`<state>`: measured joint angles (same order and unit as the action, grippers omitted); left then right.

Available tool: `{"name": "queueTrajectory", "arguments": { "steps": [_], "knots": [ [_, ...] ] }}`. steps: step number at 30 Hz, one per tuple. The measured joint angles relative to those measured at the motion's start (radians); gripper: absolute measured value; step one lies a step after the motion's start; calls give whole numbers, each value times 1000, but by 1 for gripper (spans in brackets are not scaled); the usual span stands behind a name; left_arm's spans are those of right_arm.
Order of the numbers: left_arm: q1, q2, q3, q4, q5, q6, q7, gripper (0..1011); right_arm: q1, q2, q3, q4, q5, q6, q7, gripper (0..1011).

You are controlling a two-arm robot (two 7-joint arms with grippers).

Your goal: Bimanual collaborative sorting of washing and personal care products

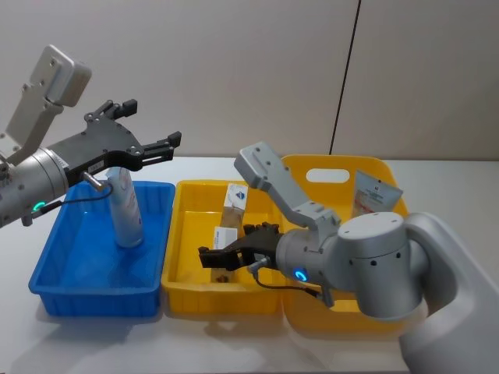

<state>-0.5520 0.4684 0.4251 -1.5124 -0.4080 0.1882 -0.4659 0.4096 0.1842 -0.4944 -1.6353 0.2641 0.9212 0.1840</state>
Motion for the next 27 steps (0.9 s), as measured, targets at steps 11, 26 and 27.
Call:
{"name": "queueTrajectory", "arguments": {
  "steps": [11, 26, 27],
  "knots": [
    [0, 0, 0, 0, 0, 0, 0, 1001, 5, -41, -9, 30, -28, 6, -40, 1000],
    [0, 0, 0, 0, 0, 0, 0, 1001, 7, -86, -3, 68, -57, 20, -87, 1000],
    [0, 0, 0, 0, 0, 0, 0, 1001, 8, -90, -1, 74, -60, 22, -91, 1000]
  ]
}}
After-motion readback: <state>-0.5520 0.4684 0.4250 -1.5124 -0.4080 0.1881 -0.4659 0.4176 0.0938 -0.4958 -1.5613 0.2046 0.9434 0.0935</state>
